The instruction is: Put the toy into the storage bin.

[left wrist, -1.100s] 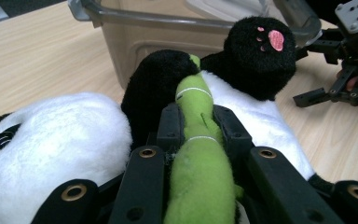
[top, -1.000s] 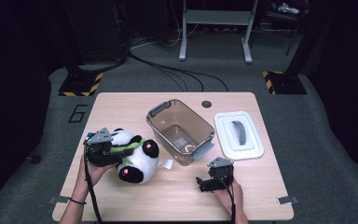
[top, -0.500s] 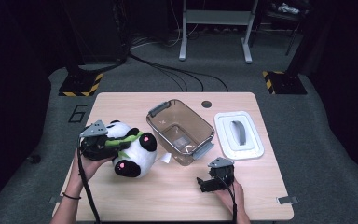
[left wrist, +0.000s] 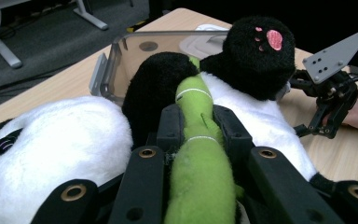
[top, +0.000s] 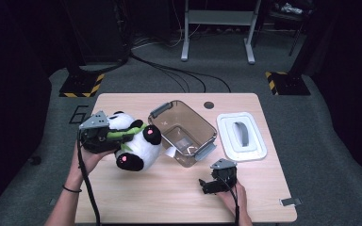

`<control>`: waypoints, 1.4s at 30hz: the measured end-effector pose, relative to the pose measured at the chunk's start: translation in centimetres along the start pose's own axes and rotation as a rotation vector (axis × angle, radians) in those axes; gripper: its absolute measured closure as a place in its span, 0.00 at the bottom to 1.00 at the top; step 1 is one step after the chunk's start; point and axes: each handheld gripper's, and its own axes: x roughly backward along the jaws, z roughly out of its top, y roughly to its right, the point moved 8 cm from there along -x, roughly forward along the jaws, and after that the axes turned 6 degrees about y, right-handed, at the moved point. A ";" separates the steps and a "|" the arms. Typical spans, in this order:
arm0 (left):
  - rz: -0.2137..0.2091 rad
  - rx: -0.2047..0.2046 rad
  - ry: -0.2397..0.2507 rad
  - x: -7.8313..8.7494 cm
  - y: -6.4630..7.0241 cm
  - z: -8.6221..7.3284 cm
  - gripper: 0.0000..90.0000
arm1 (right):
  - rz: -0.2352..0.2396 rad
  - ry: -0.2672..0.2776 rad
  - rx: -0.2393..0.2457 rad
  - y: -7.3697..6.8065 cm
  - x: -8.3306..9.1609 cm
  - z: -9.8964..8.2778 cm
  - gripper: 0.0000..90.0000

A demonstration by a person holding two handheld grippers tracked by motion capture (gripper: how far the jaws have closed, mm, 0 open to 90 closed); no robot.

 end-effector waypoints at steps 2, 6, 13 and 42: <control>0.000 -0.007 0.006 0.0 -0.1 0.5 0.83 | 0.000 0.001 0.000 0.0 0.0 0.0 0.00; 0.001 -0.024 0.011 0.0 -0.3 1.5 0.83 | -0.002 0.001 -0.001 0.0 0.0 0.0 0.00; -0.013 -0.051 0.017 -0.6 -0.6 3.4 0.83 | -0.005 0.002 -0.003 0.0 0.0 0.0 0.00; -0.107 -0.185 0.015 -6.8 0.7 9.5 0.83 | -0.009 0.002 -0.005 0.1 0.0 0.0 0.00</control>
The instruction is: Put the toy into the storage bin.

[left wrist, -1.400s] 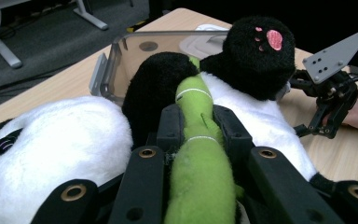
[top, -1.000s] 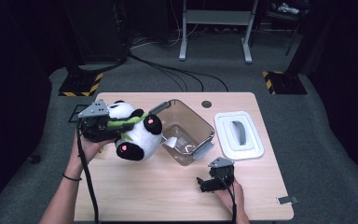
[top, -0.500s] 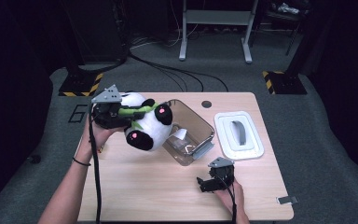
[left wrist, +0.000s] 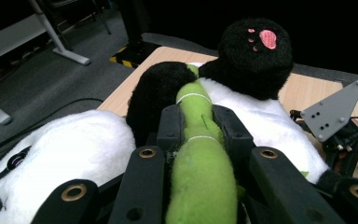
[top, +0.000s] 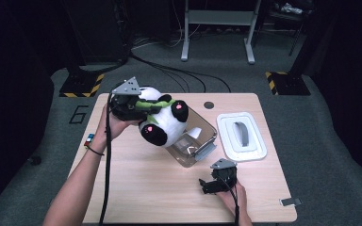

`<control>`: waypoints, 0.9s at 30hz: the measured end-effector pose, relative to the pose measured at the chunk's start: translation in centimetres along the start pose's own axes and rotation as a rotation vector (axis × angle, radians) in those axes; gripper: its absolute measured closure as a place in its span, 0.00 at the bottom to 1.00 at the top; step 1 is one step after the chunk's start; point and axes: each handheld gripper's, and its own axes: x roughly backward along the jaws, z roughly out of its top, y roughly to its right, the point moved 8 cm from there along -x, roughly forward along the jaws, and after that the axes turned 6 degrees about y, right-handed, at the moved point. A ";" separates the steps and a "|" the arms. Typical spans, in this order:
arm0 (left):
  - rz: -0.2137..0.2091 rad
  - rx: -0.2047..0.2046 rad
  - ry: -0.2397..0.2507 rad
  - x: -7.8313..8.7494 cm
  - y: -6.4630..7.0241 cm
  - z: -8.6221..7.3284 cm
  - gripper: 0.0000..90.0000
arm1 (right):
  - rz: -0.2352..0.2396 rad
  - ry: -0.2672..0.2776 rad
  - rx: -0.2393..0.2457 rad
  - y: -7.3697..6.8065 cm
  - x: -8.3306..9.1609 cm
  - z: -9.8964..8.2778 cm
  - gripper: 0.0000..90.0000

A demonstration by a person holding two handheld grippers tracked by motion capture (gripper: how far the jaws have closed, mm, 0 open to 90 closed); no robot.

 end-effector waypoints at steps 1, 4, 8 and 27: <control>-0.009 -0.004 -0.006 -0.3 0.0 0.1 0.83 | -0.001 0.001 0.003 0.0 0.0 0.0 0.00; -0.019 -0.019 -0.016 -1.3 0.0 0.4 0.83 | -0.001 -0.002 0.000 0.0 0.0 0.0 0.00; -0.036 -0.030 -0.020 -2.7 0.0 0.8 0.83 | -0.001 0.002 0.004 0.1 0.0 0.0 0.00; -0.093 -0.042 -0.057 -8.5 0.4 0.0 0.83 | 0.002 0.002 0.003 0.0 0.0 0.0 0.00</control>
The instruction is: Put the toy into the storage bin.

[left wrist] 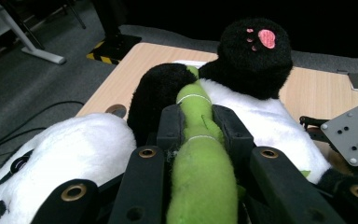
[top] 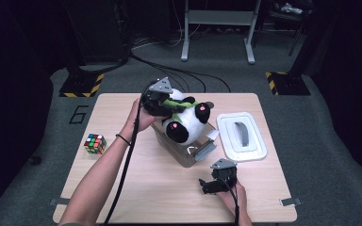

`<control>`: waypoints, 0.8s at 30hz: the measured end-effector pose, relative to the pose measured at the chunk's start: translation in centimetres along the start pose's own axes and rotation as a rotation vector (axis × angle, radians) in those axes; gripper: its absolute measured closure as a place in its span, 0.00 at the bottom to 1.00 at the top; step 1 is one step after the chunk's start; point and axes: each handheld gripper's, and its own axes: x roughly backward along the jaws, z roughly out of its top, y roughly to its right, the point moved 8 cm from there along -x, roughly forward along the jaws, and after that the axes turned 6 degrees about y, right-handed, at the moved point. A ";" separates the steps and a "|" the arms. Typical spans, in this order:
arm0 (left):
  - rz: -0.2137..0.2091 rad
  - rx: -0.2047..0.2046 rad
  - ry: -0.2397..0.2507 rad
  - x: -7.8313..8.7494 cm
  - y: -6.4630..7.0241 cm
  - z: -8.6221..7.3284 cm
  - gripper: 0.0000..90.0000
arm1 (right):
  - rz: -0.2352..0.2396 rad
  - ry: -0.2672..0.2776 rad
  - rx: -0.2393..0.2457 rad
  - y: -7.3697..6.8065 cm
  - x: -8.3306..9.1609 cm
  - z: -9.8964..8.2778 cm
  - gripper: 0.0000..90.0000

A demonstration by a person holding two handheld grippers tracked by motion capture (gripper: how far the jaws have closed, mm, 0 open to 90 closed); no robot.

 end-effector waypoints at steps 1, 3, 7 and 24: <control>0.002 -0.004 -0.005 -0.3 0.1 -0.1 0.83 | -0.001 0.001 0.001 0.0 0.0 0.0 0.00; 0.000 -0.009 -0.014 -0.8 0.2 -0.2 0.83 | 0.003 0.000 0.003 0.0 0.0 0.0 0.00; -0.011 0.001 -0.024 -1.7 0.5 -0.8 0.83 | 0.002 0.001 0.002 0.0 0.0 0.0 0.00; -0.013 0.046 -0.048 -3.6 0.5 -2.8 0.82 | 0.002 0.002 0.002 0.0 0.0 0.0 0.00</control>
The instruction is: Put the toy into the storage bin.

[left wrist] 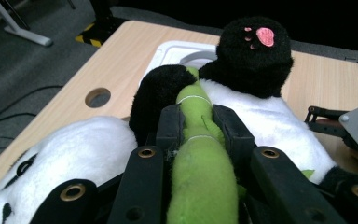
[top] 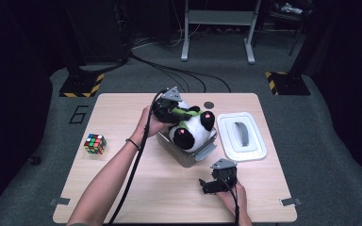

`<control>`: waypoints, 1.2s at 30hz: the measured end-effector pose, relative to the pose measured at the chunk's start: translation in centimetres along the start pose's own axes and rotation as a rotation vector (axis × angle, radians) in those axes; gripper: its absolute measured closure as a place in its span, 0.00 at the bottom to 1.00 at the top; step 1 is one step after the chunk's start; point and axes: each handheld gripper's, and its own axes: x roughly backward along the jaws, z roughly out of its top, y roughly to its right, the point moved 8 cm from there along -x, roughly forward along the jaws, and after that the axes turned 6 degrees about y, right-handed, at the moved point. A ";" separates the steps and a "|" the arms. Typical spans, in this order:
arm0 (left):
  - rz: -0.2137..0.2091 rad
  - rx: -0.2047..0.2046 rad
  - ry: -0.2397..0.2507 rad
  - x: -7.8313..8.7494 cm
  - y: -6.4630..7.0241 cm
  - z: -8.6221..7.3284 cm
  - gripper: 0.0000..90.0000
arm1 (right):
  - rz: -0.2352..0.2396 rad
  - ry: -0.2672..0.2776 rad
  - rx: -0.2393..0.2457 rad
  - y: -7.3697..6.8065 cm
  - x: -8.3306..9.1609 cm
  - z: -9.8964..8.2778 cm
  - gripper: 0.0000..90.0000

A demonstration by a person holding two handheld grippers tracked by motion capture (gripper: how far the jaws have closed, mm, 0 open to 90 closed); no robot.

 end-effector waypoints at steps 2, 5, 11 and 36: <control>0.002 -0.012 -0.004 -0.2 0.0 -0.1 0.82 | -0.003 -0.001 0.001 0.0 0.0 0.0 0.00; 0.002 -0.004 -0.009 -0.5 0.1 -0.2 0.82 | -0.003 0.000 0.005 0.1 0.0 0.0 0.00; 0.003 0.005 -0.034 -1.2 0.6 -1.0 0.78 | -0.005 0.001 0.004 0.1 0.0 0.0 0.00; 0.160 0.240 -0.066 1.3 -3.4 -4.6 0.17 | -0.004 0.001 -0.002 0.0 0.0 0.0 0.00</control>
